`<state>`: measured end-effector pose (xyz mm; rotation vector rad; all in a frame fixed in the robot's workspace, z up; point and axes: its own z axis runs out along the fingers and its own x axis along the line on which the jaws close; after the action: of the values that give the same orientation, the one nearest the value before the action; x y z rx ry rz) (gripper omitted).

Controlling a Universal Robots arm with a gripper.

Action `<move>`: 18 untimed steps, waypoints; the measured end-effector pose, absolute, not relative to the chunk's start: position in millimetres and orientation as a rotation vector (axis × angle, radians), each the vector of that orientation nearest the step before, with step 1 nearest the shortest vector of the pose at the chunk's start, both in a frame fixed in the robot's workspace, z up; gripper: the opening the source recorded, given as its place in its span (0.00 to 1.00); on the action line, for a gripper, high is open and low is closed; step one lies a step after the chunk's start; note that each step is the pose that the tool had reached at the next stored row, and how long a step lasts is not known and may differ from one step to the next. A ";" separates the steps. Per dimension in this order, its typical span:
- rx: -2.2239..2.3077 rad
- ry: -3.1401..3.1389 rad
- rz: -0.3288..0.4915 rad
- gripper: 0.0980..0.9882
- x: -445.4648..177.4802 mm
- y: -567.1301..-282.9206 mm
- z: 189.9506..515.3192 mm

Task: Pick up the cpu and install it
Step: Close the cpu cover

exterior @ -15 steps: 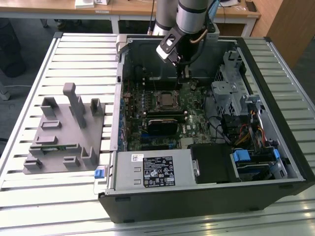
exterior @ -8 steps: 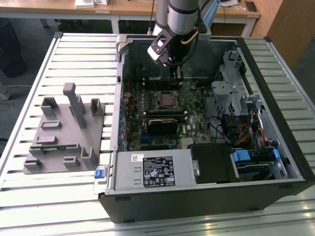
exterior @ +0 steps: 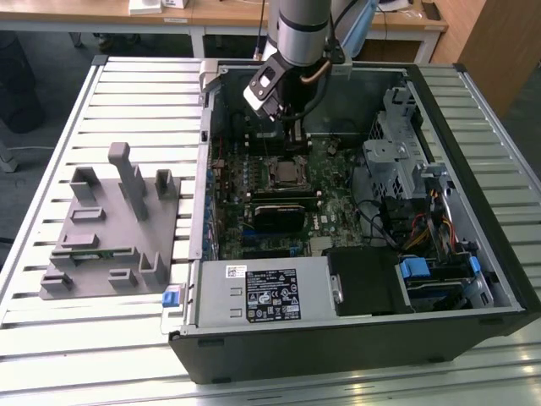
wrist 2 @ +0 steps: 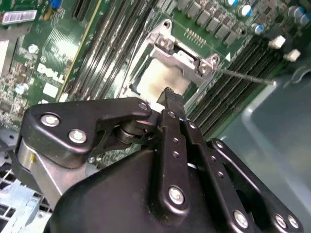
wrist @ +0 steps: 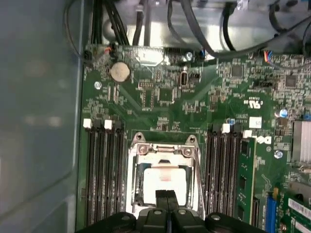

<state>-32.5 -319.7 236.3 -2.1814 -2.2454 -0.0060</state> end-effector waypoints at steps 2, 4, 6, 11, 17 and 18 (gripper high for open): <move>-2.181 -2.245 -0.006 0.01 -36.9 -319.8 232.8; -2.181 -2.245 -0.006 0.01 -40.9 -319.8 229.5; -2.181 -2.245 -0.006 0.01 -44.3 -319.8 226.3; -2.181 -2.245 -0.006 0.01 -48.3 -319.7 221.0; -2.181 -2.245 -0.006 0.01 -51.0 -319.4 212.3; -2.181 -2.245 -0.006 0.01 -51.4 -319.4 210.9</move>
<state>-51.4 -319.4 210.9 -2.1814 -2.2454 -0.0059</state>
